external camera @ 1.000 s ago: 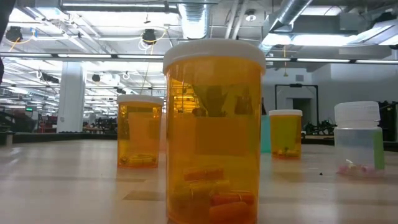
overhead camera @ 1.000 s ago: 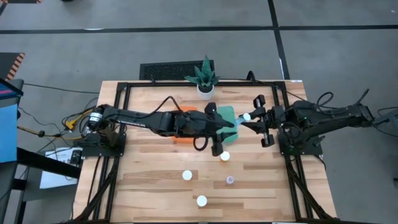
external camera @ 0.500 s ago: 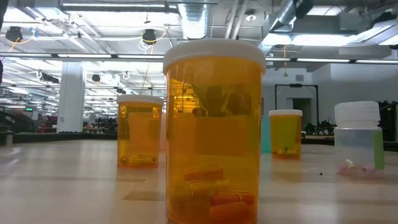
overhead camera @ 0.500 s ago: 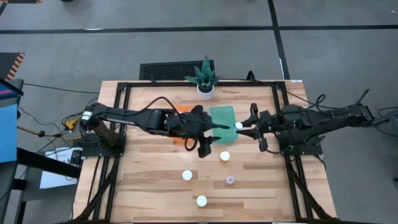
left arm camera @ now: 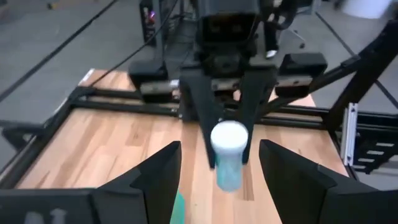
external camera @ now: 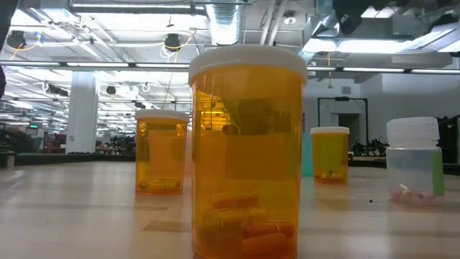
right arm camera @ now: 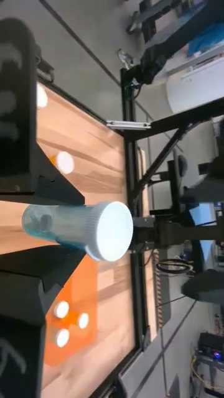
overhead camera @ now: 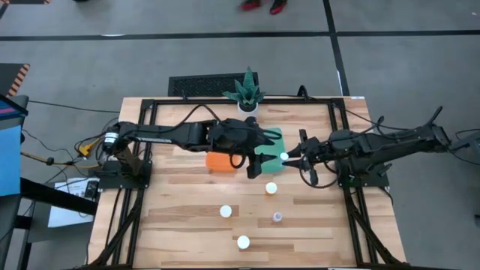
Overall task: Pick and place medicine bottles into bin by pill shape (circle, oval)
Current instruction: Put the blue pill bottle into the orange bin
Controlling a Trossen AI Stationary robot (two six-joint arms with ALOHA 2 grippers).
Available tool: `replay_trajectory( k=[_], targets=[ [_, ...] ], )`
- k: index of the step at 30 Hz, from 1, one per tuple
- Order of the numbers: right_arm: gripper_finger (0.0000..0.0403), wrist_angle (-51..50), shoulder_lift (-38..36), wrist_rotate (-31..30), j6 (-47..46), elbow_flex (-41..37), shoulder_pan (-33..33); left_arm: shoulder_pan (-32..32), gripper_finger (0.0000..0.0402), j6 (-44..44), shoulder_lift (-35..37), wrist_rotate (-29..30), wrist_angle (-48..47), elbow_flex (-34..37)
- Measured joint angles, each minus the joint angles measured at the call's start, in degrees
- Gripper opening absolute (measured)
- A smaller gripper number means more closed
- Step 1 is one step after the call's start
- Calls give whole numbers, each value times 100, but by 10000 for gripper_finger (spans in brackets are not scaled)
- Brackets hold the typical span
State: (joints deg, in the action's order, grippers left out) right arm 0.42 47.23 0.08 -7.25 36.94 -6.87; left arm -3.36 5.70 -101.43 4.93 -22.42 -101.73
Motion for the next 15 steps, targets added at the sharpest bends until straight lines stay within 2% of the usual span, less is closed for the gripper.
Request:
replay_trajectory(
  k=[4,8,15],
  targets=[
    [100,28,139,2,2,-3,-72,0,210,-251,4,-22,47,-2],
    [100,18,288,2,4,-3,-76,0,210,-294,2,-452,31,-2],
    [100,67,460,2,13,-2,-76,-22,210,-244,-326,-698,-112,0]
  ],
)
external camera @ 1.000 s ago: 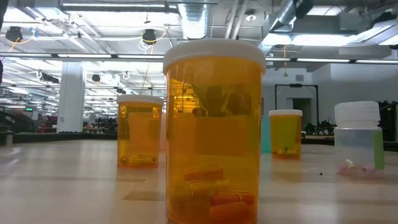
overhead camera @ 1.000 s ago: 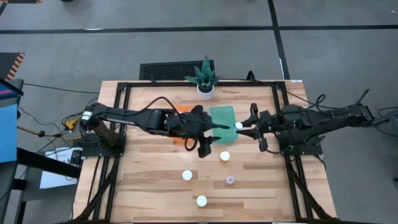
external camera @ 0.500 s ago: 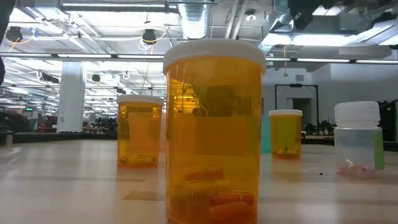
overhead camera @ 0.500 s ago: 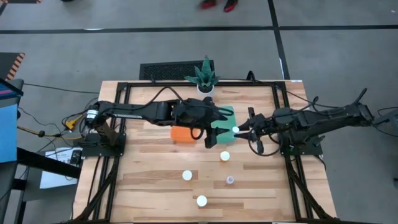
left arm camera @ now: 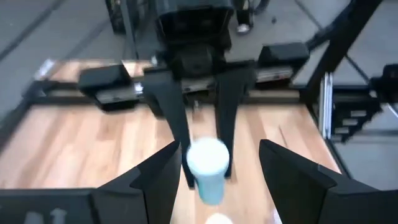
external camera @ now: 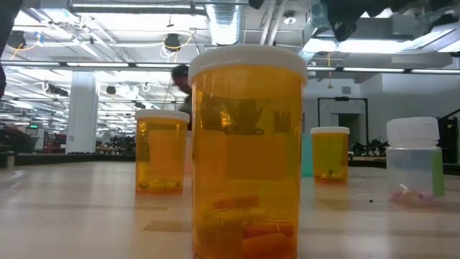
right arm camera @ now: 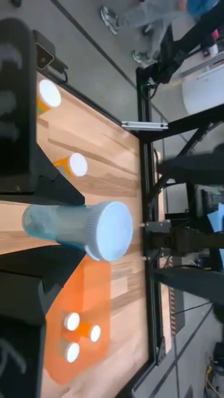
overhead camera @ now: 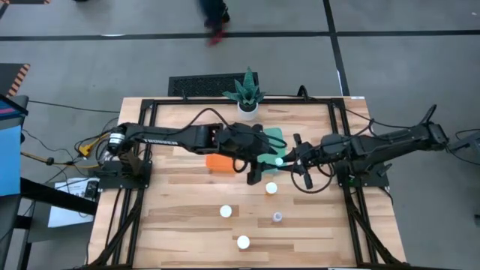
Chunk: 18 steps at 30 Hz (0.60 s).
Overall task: Pick and place medicine bottles into bin by pill shape (circle, oval)
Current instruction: Put the blue pill bottle into the orange bin
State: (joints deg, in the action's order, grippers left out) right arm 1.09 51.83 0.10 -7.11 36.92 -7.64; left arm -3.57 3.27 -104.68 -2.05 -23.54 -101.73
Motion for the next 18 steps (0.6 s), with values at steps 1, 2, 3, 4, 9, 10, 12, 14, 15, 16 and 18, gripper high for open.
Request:
replay_trajectory(
  k=[1,2,3,4,9,10,12,14,15,16,18],
  targets=[
    [100,-22,0,0,1,-6,0,-10,210,4,-42,-27,-99,0],
    [100,45,13,9,0,-4,0,-21,210,2,-79,-15,-100,0],
    [100,52,22,20,4,-2,-2,-28,210,4,-105,31,-114,0],
    [100,56,24,20,2,-2,-2,-30,210,23,-117,78,-100,0],
    [100,108,24,17,2,-2,0,-28,210,32,-120,55,37,0],
    [100,114,24,15,2,-2,0,-28,210,31,-120,41,38,0],
    [100,116,24,15,3,-2,0,-28,210,31,-120,63,39,0],
    [100,118,24,15,3,-2,0,-28,210,27,-120,131,73,0],
    [100,119,24,15,4,-2,0,-28,210,25,-120,136,96,0],
    [100,119,24,13,4,-2,0,-19,210,25,-120,134,110,0],
    [100,123,24,10,4,-2,0,-12,210,27,-120,98,114,0]
  ],
)
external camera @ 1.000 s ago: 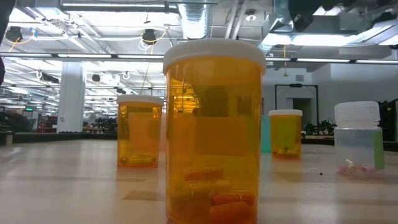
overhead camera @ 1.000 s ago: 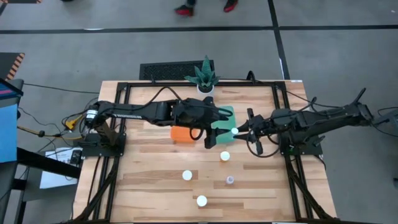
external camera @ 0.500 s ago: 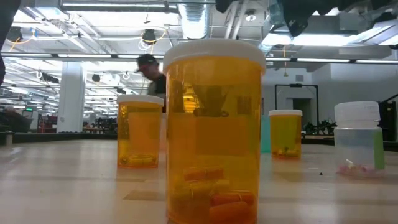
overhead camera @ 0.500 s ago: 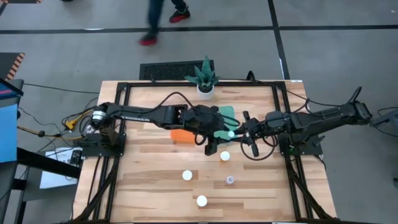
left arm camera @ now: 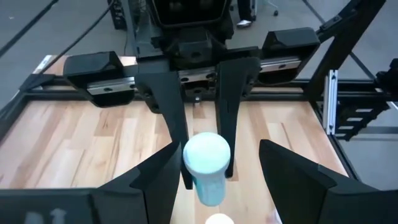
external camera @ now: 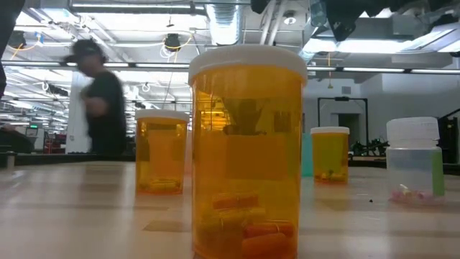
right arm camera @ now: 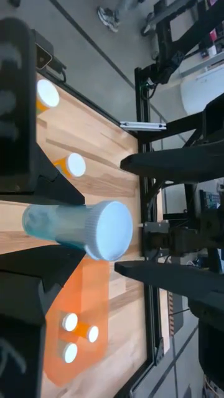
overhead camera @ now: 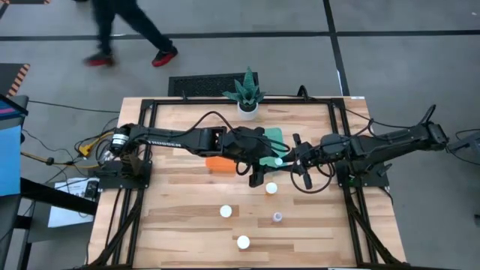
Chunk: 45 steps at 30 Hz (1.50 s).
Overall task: Pick and place medicine bottles into bin by pill shape (circle, oval)
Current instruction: Put the blue pill bottle into the orange bin
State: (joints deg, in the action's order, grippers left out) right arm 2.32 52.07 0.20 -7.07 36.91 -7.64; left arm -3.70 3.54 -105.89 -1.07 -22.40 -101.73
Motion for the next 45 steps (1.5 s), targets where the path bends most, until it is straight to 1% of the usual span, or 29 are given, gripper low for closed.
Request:
replay_trajectory(
  k=[8,13,17,19,22,25,28,32,35,45],
  targets=[
    [100,70,0,-6,3,0,0,6,210,4,-123,-13,9,0],
    [100,69,0,-8,20,0,0,4,210,-1,-38,200,105,0],
    [100,70,0,-8,17,0,0,17,210,4,5,117,140,-10],
    [100,70,0,-10,17,0,0,17,206,4,-20,101,110,-2],
    [100,70,0,-8,17,0,0,24,188,6,-17,130,153,-2],
    [100,70,0,-8,17,0,0,58,168,53,-17,-53,122,-2],
    [100,70,0,-8,15,0,0,79,157,102,-16,-143,76,-2],
    [100,70,0,-8,17,0,0,78,154,87,-17,-65,34,-2],
    [100,70,0,-8,77,0,0,104,154,160,-15,-160,12,-2],
    [100,163,0,-10,111,0,0,106,154,141,-15,-160,-69,-2]
  ],
)
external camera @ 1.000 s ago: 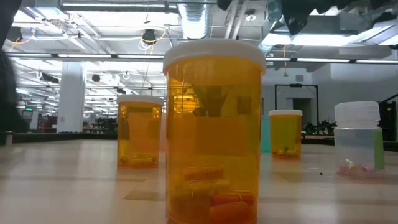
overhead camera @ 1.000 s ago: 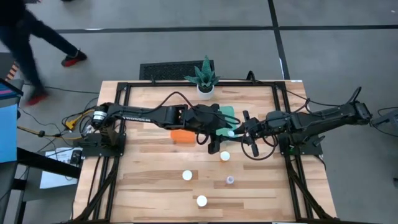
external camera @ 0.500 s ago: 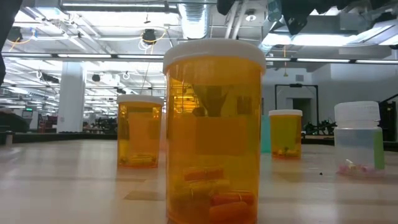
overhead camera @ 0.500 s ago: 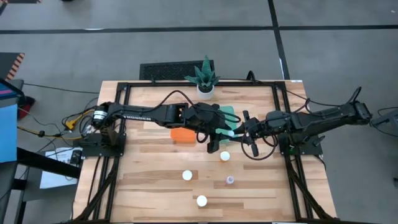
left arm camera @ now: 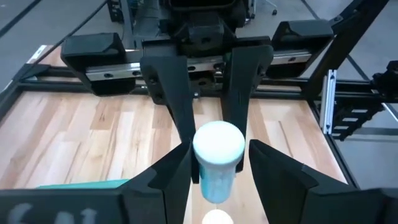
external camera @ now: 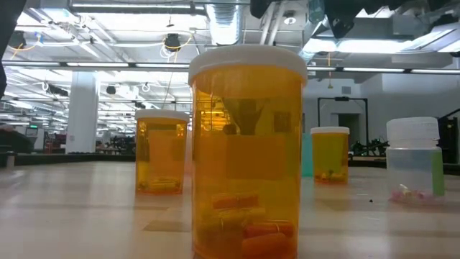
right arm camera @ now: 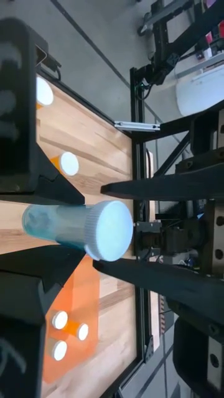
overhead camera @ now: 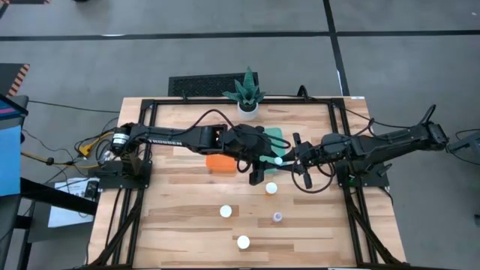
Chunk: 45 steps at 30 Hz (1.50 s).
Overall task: Pick and place medicine bottles into bin by pill shape (circle, oval)
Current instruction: Put the blue pill bottle into the orange bin
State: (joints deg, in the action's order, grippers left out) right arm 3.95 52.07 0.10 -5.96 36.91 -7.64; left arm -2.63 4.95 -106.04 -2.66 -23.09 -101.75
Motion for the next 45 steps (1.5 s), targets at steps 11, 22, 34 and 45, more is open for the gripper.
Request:
replay_trajectory(
  k=[11,22,34,45],
  targets=[
    [100,-3,0,0,0,0,0,0,153,-4,0,32,28,0],
    [100,-7,0,0,9,0,1,0,120,4,0,29,26,0],
    [101,-9,0,-2,41,0,2,7,117,22,0,36,24,0],
    [208,-90,0,-2,59,0,2,11,115,22,0,49,33,0]
  ],
)
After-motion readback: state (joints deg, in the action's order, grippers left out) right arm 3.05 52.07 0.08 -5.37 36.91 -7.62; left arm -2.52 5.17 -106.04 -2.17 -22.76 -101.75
